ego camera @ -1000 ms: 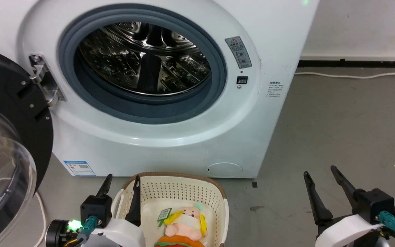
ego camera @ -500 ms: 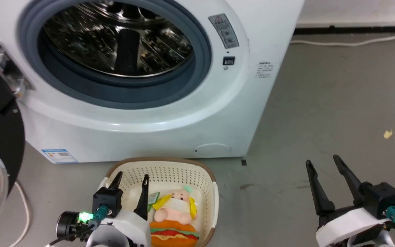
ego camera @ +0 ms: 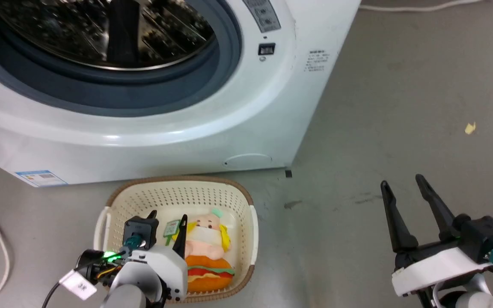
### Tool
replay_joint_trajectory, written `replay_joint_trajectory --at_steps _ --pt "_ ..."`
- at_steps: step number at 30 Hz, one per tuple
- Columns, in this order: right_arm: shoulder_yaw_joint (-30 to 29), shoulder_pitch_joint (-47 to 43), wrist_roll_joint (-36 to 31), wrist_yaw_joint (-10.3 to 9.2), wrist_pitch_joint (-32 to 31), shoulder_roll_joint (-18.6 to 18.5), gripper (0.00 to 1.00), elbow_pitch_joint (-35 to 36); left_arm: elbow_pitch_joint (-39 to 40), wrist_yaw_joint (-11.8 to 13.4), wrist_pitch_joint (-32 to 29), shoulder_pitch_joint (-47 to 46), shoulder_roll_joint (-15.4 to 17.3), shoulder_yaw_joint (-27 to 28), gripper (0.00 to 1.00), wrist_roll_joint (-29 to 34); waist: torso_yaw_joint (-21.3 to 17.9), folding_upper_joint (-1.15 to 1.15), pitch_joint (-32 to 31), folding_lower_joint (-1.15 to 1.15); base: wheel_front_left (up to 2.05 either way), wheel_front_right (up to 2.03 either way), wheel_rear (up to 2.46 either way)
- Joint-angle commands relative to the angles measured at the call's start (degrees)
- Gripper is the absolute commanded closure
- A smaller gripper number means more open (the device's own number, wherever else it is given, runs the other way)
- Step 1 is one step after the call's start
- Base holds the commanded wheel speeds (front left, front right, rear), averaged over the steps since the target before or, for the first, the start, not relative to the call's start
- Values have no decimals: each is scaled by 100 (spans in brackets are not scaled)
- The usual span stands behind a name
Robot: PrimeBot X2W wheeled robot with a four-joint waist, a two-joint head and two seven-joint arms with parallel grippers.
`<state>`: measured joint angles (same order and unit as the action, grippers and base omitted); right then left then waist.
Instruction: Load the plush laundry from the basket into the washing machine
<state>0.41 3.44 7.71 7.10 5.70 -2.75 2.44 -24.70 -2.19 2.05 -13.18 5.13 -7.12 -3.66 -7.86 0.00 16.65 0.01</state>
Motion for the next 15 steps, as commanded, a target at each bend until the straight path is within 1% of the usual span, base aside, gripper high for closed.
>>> replay_joint_trajectory --at_steps 1,11,15 --pt "25 147 78 16 60 -5 0 50 -205 -33 -10 -203 66 -66 0 -44 -97 0 161 -1 0 0 0" --pt "81 285 270 19 179 -6 0 149 -1064 -3 -239 -731 234 -105 0 -267 -295 0 660 -1 0 0 0" --pt "95 326 326 20 215 -6 0 188 -1271 -5 -269 -863 305 -118 0 -336 -347 0 811 -1 0 0 0"
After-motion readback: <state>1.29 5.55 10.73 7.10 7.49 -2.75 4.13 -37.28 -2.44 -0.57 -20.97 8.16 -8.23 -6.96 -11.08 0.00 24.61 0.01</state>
